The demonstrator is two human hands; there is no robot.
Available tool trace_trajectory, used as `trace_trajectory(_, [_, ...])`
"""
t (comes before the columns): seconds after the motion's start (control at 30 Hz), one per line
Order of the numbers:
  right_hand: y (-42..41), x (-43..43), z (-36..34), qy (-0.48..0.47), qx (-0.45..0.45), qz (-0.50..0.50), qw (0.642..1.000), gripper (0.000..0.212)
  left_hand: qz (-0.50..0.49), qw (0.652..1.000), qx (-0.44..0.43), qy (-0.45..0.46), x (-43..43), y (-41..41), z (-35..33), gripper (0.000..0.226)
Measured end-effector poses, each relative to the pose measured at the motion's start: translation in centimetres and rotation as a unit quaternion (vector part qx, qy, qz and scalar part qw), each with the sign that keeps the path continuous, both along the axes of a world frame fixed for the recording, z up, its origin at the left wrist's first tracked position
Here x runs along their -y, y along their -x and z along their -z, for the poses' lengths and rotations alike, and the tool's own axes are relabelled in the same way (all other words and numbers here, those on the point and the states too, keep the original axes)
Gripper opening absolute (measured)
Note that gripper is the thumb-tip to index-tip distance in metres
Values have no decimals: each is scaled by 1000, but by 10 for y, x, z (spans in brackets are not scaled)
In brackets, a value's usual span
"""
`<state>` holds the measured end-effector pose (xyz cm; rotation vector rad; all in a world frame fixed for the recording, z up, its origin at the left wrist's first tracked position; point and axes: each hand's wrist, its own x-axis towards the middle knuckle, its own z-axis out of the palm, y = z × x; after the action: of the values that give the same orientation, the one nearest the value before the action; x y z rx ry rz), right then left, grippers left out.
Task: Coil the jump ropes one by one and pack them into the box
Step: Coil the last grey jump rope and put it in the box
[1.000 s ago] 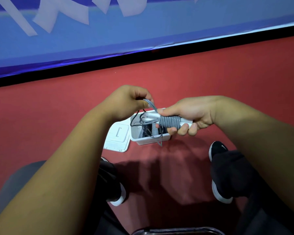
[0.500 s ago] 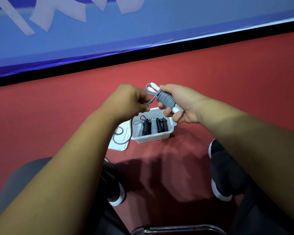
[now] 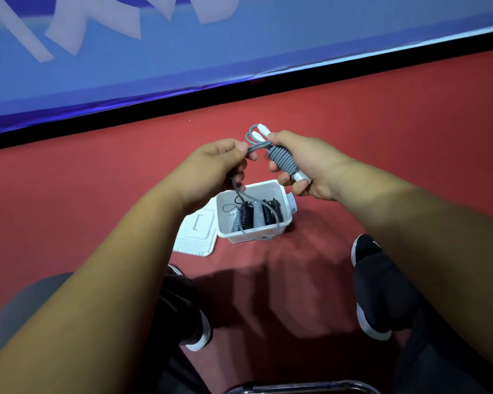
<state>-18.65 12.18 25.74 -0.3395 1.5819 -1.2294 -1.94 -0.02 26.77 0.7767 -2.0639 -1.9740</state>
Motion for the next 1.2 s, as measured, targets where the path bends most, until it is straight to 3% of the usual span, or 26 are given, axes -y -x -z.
trace_trajectory(0.1, [2, -1, -5, 8, 23, -17, 1000, 35, 21, 999, 17, 45, -1, -3, -2, 19])
trace_trajectory(0.2, [2, -3, -13, 19, 40, -35, 998, 34, 23, 1000, -2, -13, -5, -3, -8, 19])
trace_trajectory(0.27, [3, -3, -17, 36, 61, -42, 997, 33, 37, 999, -12, -6, -7, -4, -14, 19])
trace_trajectory(0.47, [1, -3, -20, 63, 93, -58, 992, 36, 86, 966, 87, 229, 4, -14, -6, 23])
trace_trajectory(0.67, [-10, -7, -24, 56, 88, -139, 985, 36, 92, 939, 149, 295, 2, -17, -2, 24])
trace_trajectory(0.73, [-12, -8, -26, 54, 89, -170, 980, 36, 82, 930, 155, 323, 2, -16, -3, 35])
trace_trajectory(0.9, [-12, -11, -25, 42, 92, -211, 972, 39, 103, 939, 138, 297, 5, -14, -2, 42])
trace_trajectory(1.1, [-13, -12, -19, 30, 14, -143, 989, 31, 107, 931, 208, 281, 14, -15, 12, 30])
trace_trajectory(1.2, [-12, -12, -17, 31, 1, -128, 991, 28, 131, 933, 204, 267, 11, -15, 15, 29])
